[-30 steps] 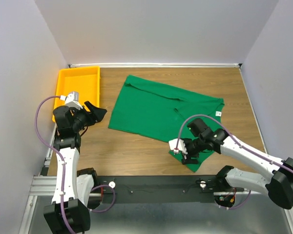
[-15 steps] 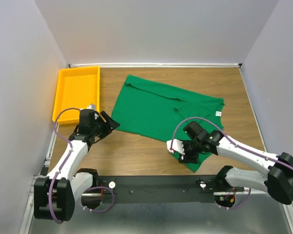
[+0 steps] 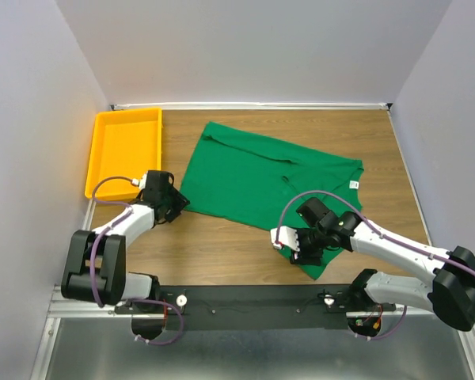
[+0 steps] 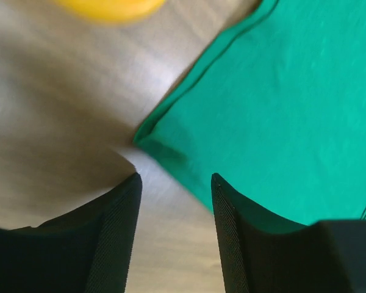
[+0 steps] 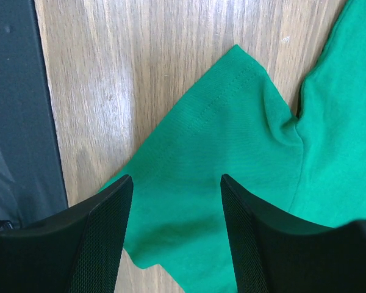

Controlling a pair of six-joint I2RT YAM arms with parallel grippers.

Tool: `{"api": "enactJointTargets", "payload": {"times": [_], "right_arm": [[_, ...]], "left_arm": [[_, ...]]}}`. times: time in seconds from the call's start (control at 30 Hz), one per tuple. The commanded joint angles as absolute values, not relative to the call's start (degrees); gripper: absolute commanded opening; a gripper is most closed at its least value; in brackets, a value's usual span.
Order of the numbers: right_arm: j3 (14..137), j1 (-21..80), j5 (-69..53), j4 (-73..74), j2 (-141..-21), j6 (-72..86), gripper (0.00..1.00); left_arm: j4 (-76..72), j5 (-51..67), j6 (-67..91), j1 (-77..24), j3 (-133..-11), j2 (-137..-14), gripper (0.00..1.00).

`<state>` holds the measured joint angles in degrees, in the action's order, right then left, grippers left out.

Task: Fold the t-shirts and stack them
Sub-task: Fold the tshirt

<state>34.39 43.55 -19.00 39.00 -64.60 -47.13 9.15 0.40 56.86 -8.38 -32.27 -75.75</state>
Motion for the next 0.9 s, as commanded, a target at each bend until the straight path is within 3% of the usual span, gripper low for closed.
{"api": "enactJointTargets", "payload": {"times": [0.0, 0.1, 0.13, 0.17, 0.2, 0.47, 0.67, 0.87], "right_arm": [[33.7, 44.0, -17.3, 38.8, -63.9, -46.2, 0.67], [33.7, 44.0, -17.4, 38.8, -64.0, -46.3, 0.67], [33.7, 44.0, -17.4, 38.8, -63.9, -46.2, 0.67], [33.7, 44.0, -17.4, 38.8, -63.8, -46.1, 0.67], [33.7, 44.0, -17.5, 38.8, -63.6, -46.1, 0.67], [33.8, 44.0, -17.4, 38.9, -64.8, -46.2, 0.64], [34.7, 44.1, -18.5, 40.3, -67.1, -46.8, 0.49], [35.8, 46.8, -21.9, 42.8, -69.4, -47.7, 0.50]], "left_arm": [[6.4, -7.1, 58.8, -9.2, -34.5, -80.2, 0.56], [5.6, -7.8, 58.5, -9.3, -35.2, -83.0, 0.37], [5.1, -7.6, 58.1, -9.3, -35.3, -83.7, 0.24], [4.4, -6.3, 57.8, -9.3, -35.2, -83.8, 0.03], [3.6, -5.6, 57.2, -9.3, -35.2, -83.8, 0.01], [3.2, -3.9, 53.6, -9.6, -33.9, -77.0, 0.00], [3.1, -2.8, 52.7, -9.6, -33.4, -73.9, 0.00], [3.0, -1.7, 51.9, -9.6, -33.6, -74.0, 0.00]]}}
